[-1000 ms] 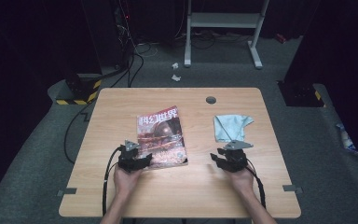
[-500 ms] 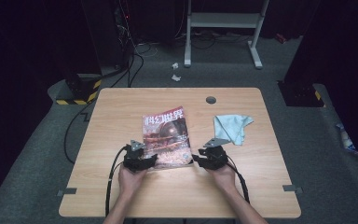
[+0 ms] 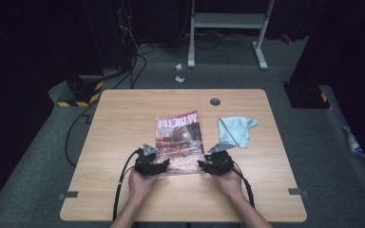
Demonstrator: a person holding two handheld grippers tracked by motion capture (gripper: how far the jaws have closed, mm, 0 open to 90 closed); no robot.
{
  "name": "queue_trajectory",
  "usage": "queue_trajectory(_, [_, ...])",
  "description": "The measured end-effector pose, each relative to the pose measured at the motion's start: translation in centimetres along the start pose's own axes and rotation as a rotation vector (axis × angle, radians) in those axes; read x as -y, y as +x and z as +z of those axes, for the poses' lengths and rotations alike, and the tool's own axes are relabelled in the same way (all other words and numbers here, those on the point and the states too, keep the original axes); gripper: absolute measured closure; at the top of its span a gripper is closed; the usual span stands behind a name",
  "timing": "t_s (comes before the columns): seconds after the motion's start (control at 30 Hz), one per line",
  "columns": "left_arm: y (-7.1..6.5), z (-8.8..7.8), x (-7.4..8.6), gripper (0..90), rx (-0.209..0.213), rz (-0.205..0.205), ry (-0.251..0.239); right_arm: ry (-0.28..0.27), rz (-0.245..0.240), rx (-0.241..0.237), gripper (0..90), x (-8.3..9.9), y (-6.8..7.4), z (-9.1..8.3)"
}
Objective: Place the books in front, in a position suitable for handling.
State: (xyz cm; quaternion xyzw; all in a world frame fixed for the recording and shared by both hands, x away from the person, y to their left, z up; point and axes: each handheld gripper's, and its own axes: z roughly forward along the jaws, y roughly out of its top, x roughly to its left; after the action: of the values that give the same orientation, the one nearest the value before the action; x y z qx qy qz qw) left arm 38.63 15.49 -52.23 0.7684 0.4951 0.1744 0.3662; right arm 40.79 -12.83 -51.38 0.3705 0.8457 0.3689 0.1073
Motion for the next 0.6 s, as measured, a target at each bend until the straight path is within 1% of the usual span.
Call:
queue_trajectory(0.03, [-0.2, 0.1, 0.0, 34.1, 0.004, 0.0, 0.0, 0.004, 0.011, -0.001, 57.1, 0.2, -0.1, -0.2])
queue_trajectory(0.07, [-0.3, 0.1, -0.1, 34.2, 0.006, 0.007, 0.002, 0.004, 0.007, -0.001, 57.0, 0.3, -0.2, -0.3])
queue_trajectory(0.1, [-0.6, 0.2, -0.1, 34.2, 0.007, 0.003, 0.002, 0.006, 0.003, 0.001, 57.0, 0.5, -0.3, -0.5])
queue_trajectory(0.13, [-0.8, 0.2, -0.1, 34.2, 0.008, 0.009, 0.001, 0.005, 0.005, 0.003, 57.1, 0.7, -0.3, -0.7])
queue_trajectory(0.2, [-1.2, 0.2, -0.1, 34.2, 0.018, 0.015, 0.001, -0.001, 0.003, 0.007, 57.2, 1.1, -0.4, -1.0])
queue_trajectory(0.4, [-2.2, 0.3, -0.1, 34.2, 0.035, 0.036, 0.01, -0.012, 0.003, 0.026, 57.4, 2.4, -0.2, -2.1])
queue_trajectory(0.43, [-2.4, 0.3, -0.1, 34.2, 0.038, 0.035, 0.008, -0.009, 0.009, 0.027, 57.4, 2.5, -0.1, -2.3])
queue_trajectory(0.47, [-2.5, 0.2, 0.0, 34.2, 0.038, 0.043, 0.011, -0.009, 0.011, 0.028, 57.4, 2.7, -0.1, -2.4])
queue_trajectory(0.5, [-2.7, 0.2, 0.1, 34.2, 0.042, 0.039, 0.01, -0.009, 0.004, 0.03, 57.5, 2.8, 0.0, -2.6])
queue_trajectory(0.57, [-3.1, 0.0, 0.4, 34.2, 0.045, 0.048, 0.005, -0.013, 0.007, 0.035, 57.7, 3.3, 0.2, -3.0])
queue_trajectory(0.6, [-3.3, -0.1, 0.5, 34.2, 0.048, 0.048, 0.004, -0.017, -0.002, 0.036, 57.7, 3.6, 0.3, -3.2])
